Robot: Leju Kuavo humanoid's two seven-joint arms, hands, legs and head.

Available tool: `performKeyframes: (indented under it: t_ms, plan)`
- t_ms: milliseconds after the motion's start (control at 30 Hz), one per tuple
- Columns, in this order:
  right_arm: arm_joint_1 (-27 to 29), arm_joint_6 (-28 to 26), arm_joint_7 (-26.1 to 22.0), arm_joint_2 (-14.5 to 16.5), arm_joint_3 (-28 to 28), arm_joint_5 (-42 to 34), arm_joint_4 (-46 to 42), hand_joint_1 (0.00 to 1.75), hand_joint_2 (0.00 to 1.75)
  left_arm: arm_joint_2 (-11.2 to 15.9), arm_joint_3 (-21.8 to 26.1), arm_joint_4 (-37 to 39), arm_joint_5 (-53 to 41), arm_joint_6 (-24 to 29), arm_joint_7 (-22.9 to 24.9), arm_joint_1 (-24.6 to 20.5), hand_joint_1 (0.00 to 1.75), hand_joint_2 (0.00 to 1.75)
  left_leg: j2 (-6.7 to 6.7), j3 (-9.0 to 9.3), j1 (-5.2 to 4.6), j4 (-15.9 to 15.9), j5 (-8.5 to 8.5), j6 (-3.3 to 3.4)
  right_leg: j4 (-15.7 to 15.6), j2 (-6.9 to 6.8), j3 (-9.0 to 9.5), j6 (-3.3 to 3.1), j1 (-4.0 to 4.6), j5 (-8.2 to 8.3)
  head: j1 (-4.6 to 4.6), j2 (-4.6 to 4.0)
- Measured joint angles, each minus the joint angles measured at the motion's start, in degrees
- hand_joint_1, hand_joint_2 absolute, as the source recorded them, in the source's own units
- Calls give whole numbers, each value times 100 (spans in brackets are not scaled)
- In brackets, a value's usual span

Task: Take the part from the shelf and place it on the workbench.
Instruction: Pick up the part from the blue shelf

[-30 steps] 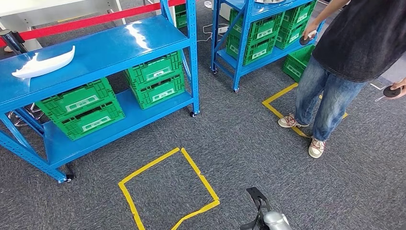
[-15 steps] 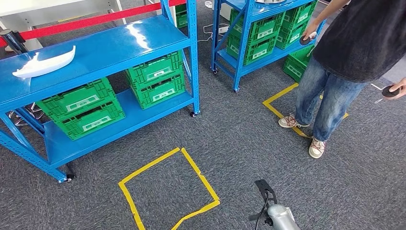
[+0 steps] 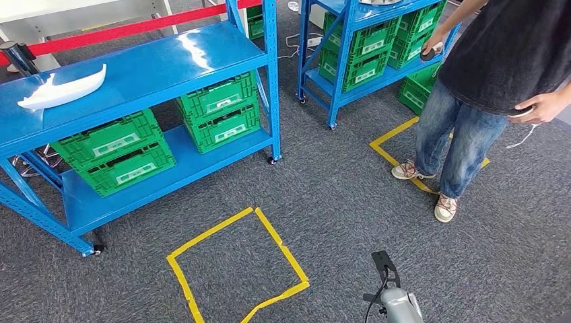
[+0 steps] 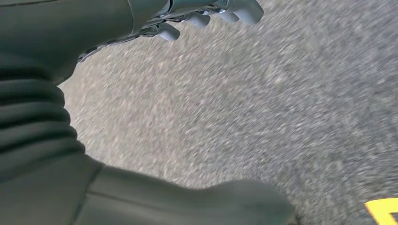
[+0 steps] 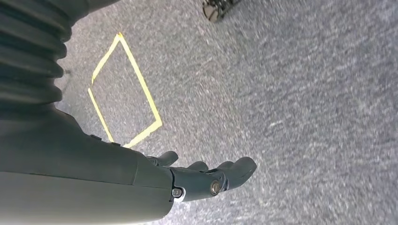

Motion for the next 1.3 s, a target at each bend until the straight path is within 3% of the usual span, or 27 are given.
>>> performKeyframes:
  t_ms: [233,600,1033,1300]
  plan:
    - [-138,-109,-293,85,-495,703,188,0,0,-105,345,123,-1078,137,-527,-409,0,0,0,1,0,1,2,-2,0,0,0,0,-1,1,0,0]
    - [-312,-163,-731,156,-1043,1652,411,0,0,-371,339,240,-2849,289,-1386,-1236,0,0,0,2,0,5,4,-3,0,2,7,2,-2,4,0,0]
    - [-427,-5,-955,181,-1264,2178,533,0,0,-1017,-555,186,-3927,720,-2513,-2484,0,0,-5,1,-5,11,11,6,1,1,9,11,-3,12,0,0]
    - [-454,27,-1000,181,-1330,2223,554,0,0,-1220,-1030,32,-3796,814,-2603,-2951,0,0,-7,1,-5,11,13,9,1,2,8,11,-4,12,0,0]
